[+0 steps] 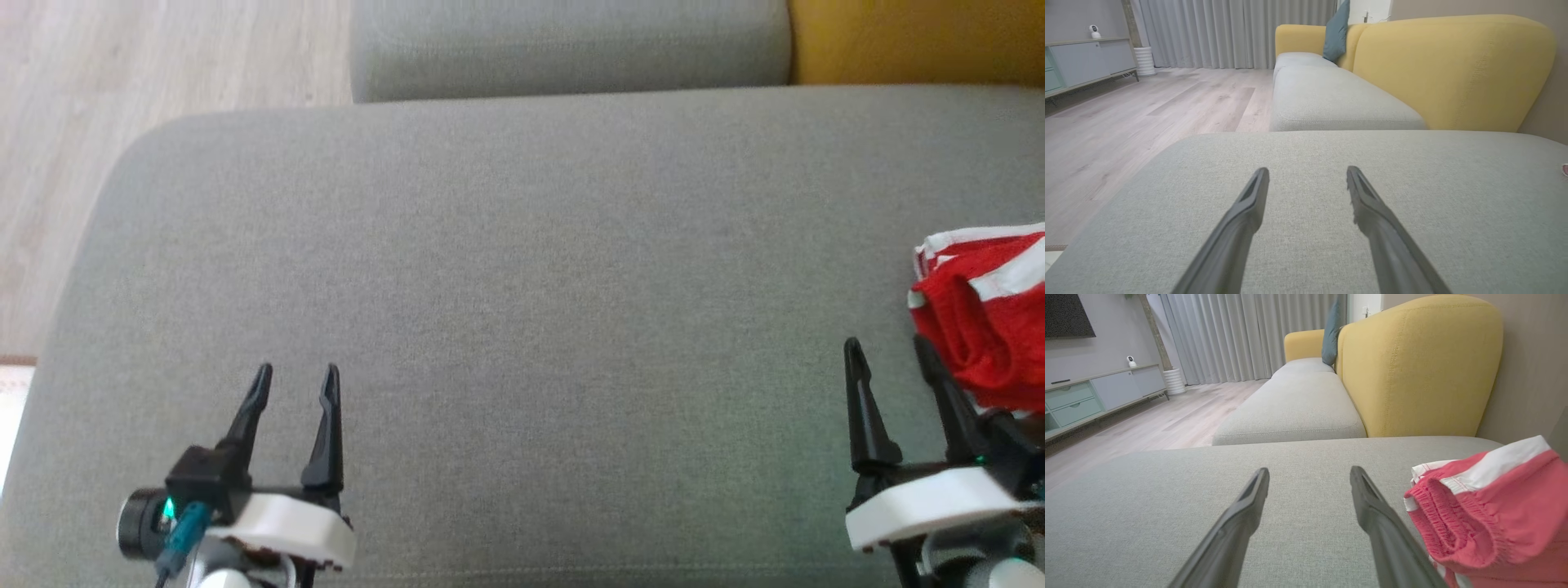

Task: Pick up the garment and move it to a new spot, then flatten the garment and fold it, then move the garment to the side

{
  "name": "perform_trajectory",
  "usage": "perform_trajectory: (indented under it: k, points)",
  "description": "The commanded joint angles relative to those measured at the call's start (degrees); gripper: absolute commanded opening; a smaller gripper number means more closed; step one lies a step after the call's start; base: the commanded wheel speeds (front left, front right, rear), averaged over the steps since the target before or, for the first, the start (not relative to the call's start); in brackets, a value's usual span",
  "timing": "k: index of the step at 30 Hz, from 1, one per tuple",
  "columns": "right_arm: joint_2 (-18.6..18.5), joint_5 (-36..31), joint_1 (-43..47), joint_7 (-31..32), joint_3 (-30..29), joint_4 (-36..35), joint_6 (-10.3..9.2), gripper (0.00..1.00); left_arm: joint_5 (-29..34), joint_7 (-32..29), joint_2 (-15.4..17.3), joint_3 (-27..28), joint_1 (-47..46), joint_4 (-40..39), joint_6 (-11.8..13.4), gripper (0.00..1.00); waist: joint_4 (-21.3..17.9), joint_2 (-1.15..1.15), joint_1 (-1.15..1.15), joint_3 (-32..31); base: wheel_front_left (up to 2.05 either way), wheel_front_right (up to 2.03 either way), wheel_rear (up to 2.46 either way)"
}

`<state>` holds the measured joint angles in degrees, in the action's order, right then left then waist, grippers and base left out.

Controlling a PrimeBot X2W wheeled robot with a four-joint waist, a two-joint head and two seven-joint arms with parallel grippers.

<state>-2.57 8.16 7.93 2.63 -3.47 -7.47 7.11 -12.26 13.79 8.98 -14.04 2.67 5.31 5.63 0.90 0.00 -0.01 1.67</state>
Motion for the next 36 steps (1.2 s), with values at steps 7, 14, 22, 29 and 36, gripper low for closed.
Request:
perform_trajectory:
  k: [7,14,22,29,36]
  points:
    - [-0.3,0.8,0.5,1.4,1.6,-3.5,0.37,1.00,-0.1,-1.0,1.4,1.7,-0.1,-2.6,1.0,1.00,-0.5,0.00,0.01,-1.9,0.00,0.00,0.00]
    - [-0.3,1.3,0.7,1.6,1.9,-4.0,0.37,1.00,-0.1,-1.4,1.6,1.6,0.2,-3.2,1.9,1.00,-0.6,0.00,0.01,-2.1,0.00,0.00,0.00]
    - [-0.3,1.7,0.6,1.6,2.1,-4.0,0.37,1.00,0.0,-1.6,1.8,1.4,0.1,-3.5,2.6,1.00,-0.7,0.00,0.01,-2.1,0.00,0.00,0.00]
    - [-0.3,2.0,0.5,1.7,2.1,-3.9,0.37,1.00,0.0,-1.9,2.0,1.1,-0.1,-3.6,2.9,1.00,-0.7,0.00,0.01,-2.1,0.00,0.00,0.00]
    - [-0.3,2.0,0.6,1.8,2.0,-3.9,0.37,1.00,0.0,-1.9,2.2,0.8,0.0,-3.5,3.3,1.00,-0.6,0.00,0.01,-2.1,0.00,0.00,0.00]
